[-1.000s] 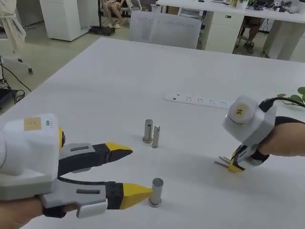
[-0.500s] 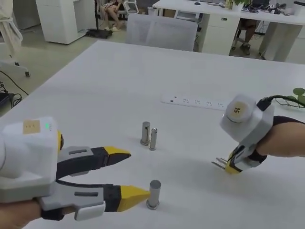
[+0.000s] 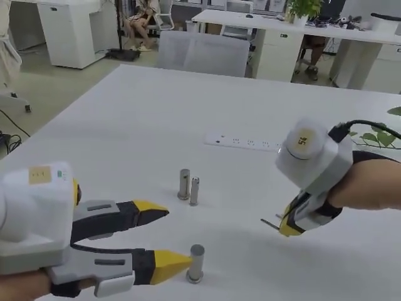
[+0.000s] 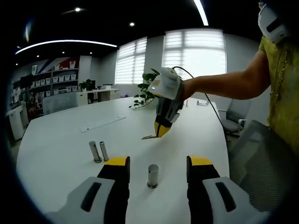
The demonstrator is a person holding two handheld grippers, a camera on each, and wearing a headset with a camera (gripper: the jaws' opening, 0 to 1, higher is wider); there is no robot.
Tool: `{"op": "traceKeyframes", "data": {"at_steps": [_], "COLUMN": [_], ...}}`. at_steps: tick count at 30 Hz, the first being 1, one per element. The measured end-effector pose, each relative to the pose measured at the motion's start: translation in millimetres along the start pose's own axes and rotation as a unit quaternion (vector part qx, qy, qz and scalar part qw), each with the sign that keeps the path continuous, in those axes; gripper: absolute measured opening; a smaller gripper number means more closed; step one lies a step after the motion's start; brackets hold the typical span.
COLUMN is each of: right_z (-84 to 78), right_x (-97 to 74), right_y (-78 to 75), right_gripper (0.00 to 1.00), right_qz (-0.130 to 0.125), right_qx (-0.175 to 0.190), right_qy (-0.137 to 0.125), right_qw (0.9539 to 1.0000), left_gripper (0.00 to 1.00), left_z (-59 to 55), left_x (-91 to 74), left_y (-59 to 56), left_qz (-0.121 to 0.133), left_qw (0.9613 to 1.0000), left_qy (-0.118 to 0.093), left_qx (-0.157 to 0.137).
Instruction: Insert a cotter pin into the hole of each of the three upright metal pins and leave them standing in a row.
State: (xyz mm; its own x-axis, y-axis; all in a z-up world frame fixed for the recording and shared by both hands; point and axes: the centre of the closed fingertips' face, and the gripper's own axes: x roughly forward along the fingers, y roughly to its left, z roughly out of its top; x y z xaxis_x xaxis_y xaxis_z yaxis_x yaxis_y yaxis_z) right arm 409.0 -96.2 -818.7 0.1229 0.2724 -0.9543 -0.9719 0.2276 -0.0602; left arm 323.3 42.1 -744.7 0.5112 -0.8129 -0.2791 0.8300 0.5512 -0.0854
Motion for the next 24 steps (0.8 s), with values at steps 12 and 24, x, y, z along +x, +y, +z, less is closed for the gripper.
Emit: {"op": "traceKeyframes", "data": {"at_steps": [12,24], "right_z": [32.3,68.2], "right_x": [-37.3,-53.0], "right_y": [50.2,86.0], "right_gripper": [0.02,0.02], "right_qz": [0.033,0.050], "right_qx": [-0.055,-0.107], "right_qy": [-0.021,-0.046], "right_qw": [0.9977,0.9920], "left_gripper": [0.40,0.34], "left_z": [5.3,13.7], "left_x": [6.0,19.5], "left_y": [-4.9,-13.2], "left_qz": [-0.018,-0.038], "left_qw": [0.9997,0.9990], "left_qy": [0.005,0.004], "left_qx": [0.014,0.023]}}
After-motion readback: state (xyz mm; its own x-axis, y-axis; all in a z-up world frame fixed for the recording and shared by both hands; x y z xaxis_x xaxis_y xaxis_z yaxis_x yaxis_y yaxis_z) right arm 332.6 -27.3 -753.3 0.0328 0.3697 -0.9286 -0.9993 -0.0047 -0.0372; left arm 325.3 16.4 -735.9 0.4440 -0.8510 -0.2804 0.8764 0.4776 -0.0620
